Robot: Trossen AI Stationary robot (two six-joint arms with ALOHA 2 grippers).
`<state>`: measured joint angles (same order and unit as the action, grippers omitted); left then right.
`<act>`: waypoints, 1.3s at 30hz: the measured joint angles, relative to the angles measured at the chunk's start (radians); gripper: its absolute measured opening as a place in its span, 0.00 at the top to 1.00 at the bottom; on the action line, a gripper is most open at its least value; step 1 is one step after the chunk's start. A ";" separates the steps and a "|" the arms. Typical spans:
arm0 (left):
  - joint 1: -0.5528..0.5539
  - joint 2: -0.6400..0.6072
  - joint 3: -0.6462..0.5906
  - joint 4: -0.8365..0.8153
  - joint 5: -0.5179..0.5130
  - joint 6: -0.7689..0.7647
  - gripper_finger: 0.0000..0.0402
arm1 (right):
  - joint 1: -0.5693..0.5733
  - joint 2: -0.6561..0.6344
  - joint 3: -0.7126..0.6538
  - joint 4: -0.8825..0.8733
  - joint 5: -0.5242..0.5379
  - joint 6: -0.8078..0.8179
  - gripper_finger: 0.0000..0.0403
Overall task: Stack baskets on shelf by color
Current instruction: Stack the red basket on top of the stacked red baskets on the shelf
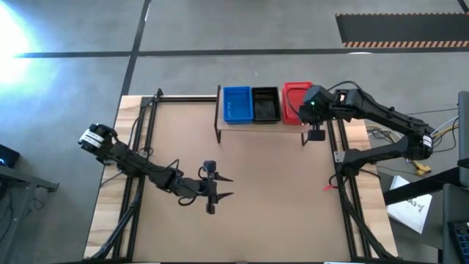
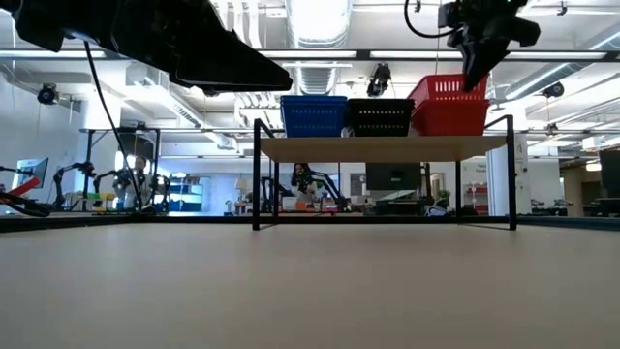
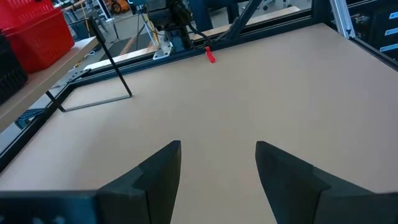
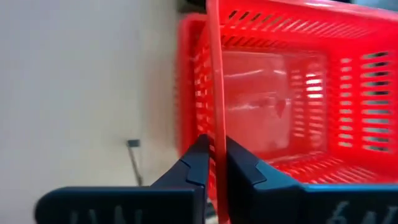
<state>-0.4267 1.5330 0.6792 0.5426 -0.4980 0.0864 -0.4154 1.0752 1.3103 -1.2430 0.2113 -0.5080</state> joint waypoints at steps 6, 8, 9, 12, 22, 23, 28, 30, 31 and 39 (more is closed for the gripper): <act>0.000 0.000 0.000 0.000 0.000 0.000 0.52 | 0.000 -0.001 0.000 0.004 0.059 0.061 0.79; 0.000 0.000 0.000 0.000 0.000 0.000 0.52 | 0.000 -0.002 0.000 0.004 0.058 0.080 0.73; 0.000 0.000 0.000 0.000 0.000 0.000 0.52 | 0.000 -0.002 0.000 0.004 0.058 0.097 0.70; 0.000 0.000 0.000 0.000 0.000 0.000 0.52 | 0.000 -0.002 0.000 0.011 0.032 0.168 0.63; 0.000 0.000 0.000 0.004 0.000 -0.001 0.52 | 0.000 0.012 -0.015 0.179 -0.115 0.297 0.66; 0.000 0.000 0.000 0.005 0.000 -0.001 0.52 | 0.000 0.018 -0.019 0.201 -0.113 0.312 0.67; 0.000 0.000 0.000 0.005 0.000 -0.001 0.52 | -0.026 0.068 -0.043 0.329 -0.025 0.474 0.77; 0.000 0.000 0.000 0.005 0.000 -0.001 0.52 | -0.044 0.102 -0.045 0.342 0.060 0.546 0.82; 0.000 0.000 0.000 0.005 0.000 -0.002 0.52 | -0.054 0.119 -0.045 0.344 0.106 0.565 0.84; 0.001 0.000 0.000 0.003 0.000 -0.001 0.52 | -0.088 0.191 -0.038 0.366 0.155 0.610 0.97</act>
<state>-0.4259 1.5330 0.6792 0.5460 -0.4976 0.0852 -0.5033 1.2662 1.2728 -0.8772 0.3665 0.1017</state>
